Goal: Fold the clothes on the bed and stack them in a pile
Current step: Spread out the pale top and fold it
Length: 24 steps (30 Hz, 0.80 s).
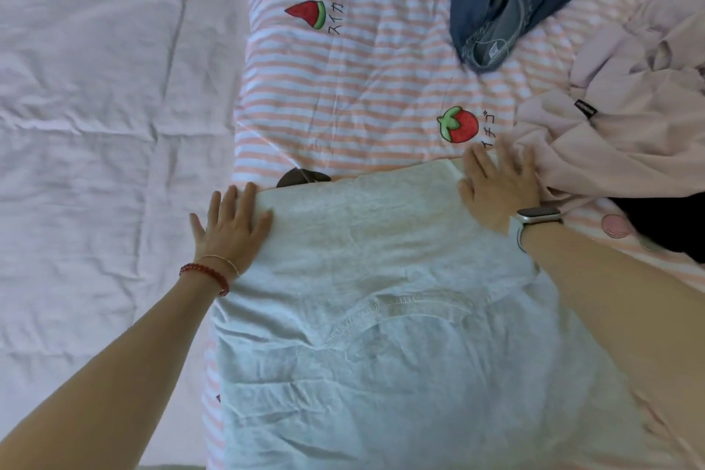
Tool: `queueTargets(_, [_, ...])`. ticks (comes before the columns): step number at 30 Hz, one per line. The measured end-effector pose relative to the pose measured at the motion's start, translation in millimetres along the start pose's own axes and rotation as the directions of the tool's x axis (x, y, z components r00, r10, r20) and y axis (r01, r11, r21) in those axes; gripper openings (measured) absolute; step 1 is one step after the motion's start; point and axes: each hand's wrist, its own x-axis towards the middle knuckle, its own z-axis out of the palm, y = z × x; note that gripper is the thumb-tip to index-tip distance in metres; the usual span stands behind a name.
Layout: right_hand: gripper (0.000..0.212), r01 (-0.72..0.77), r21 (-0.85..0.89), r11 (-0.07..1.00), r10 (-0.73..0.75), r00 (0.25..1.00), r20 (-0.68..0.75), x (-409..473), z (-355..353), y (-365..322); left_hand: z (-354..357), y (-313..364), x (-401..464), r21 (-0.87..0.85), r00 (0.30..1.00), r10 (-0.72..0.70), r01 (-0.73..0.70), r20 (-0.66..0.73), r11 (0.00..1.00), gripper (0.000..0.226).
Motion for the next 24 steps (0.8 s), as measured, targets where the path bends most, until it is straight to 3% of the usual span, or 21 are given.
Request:
queueTargets(4, [0.054,0.189,0.005,0.982,-0.189,0.978,0.093,24.8,-21.4,-0.1,-34.1,-7.6,19.0,0.022,0.990,0.133,-0.134,0.039,0.991,0.055])
queueTargets(6, [0.041,0.194,0.000,0.981,-0.192,0.971,0.143,33.5,-31.1,2.0,-46.4,-10.2,23.0,-0.026,0.977,0.173,-0.171,0.128,0.985,0.050])
queueTargets(9, [0.025,0.201,0.003,0.980,-0.198,0.962,0.189,35.4,-37.9,4.3,-58.7,-11.8,23.1,0.079,0.960,0.194,-0.214,0.204,0.974,0.031])
queueTargets(15, [0.020,0.149,0.055,0.987,-0.155,0.980,0.125,27.4,-65.8,16.5,-91.2,0.8,18.6,0.085,0.976,0.168,-0.180,0.141,0.980,0.023])
queueTargets(18, [0.019,0.057,0.032,0.998,-0.058,0.997,0.046,32.0,-94.4,24.9,-123.6,14.3,20.7,0.105,0.984,0.177,-0.179,0.021,0.978,0.018])
queueTargets(20, [0.019,-0.016,0.066,0.998,0.021,0.997,-0.075,35.0,-114.4,30.2,-149.7,26.3,24.1,0.133,0.971,0.172,-0.151,-0.164,0.980,0.015])
queueTargets(24, [0.014,-0.097,0.158,0.983,0.146,0.932,-0.333,32.3,-142.0,35.6,-184.2,46.1,26.5,0.125,0.832,0.223,-0.185,-0.508,0.975,0.013])
